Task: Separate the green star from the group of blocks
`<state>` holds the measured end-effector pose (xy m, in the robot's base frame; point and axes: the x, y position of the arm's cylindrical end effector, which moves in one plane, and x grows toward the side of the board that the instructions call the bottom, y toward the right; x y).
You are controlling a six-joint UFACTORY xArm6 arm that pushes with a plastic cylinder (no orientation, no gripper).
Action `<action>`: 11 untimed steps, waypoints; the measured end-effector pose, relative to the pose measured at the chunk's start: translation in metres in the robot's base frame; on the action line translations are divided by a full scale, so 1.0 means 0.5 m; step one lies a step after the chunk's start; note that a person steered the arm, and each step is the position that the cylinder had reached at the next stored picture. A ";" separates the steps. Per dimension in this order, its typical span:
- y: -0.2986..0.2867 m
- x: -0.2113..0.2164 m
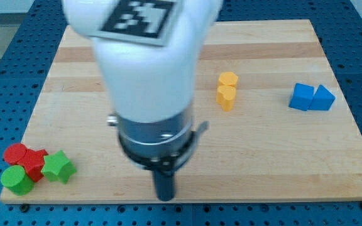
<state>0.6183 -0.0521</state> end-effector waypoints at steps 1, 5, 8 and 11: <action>-0.062 0.001; -0.368 -0.310; -0.477 -0.323; -0.159 -0.117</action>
<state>0.5599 -0.1315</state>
